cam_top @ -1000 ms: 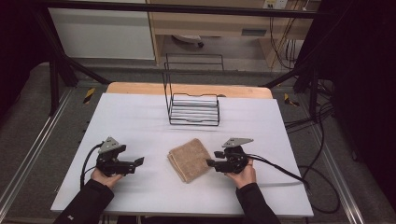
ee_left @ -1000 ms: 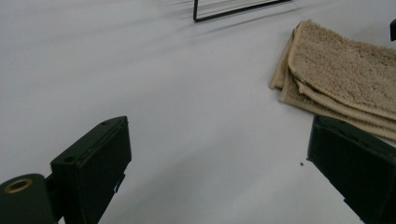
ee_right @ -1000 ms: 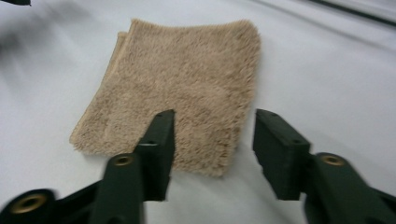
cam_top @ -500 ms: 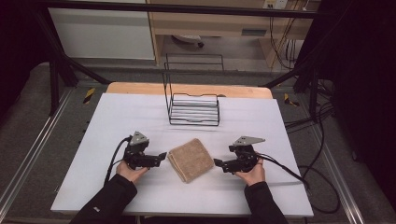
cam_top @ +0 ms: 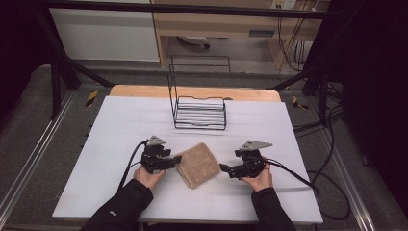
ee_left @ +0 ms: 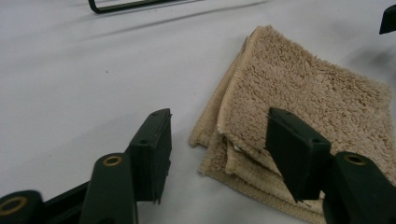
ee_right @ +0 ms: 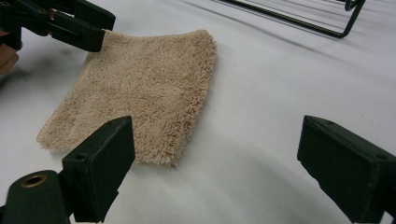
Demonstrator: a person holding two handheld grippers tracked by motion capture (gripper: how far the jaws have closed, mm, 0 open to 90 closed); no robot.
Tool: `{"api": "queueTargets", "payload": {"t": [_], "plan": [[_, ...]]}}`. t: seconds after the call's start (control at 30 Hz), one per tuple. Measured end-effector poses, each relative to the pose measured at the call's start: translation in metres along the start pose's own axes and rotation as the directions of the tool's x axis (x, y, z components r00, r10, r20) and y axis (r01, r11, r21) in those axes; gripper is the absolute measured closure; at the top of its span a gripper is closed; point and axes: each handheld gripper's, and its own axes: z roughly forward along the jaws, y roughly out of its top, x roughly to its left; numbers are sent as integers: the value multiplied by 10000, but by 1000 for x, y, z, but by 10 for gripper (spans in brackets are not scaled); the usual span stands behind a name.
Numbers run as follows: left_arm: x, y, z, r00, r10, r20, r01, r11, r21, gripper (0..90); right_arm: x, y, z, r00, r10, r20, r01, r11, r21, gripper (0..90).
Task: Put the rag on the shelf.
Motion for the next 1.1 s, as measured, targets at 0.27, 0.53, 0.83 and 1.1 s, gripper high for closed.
{"api": "queueTargets", "payload": {"t": [0.27, 0.53, 0.83, 1.1], "plan": [[-6, -1, 8, 9994, 205, -267, -196, 9992, 337, 530, -1, 1, 2, 9997, 141, -217, -144, 9998, -120, 149], [-8, -2, 10, 9998, 44, -212, -34, 9990, 447, 626, 0, 7, 8, 9987, 228, -455, -237, 9995, -200, 202], [-12, -3, 12, 9983, 332, -473, -314, 9987, 392, 659, -4, 14, 18, 9968, 592, -532, -598, 9982, -102, 257], [-11, -2, 12, 9983, 260, -517, -239, 9989, 409, 632, 5, 34, 41, 9989, 89, -466, -86, 9999, 70, 327]]}}
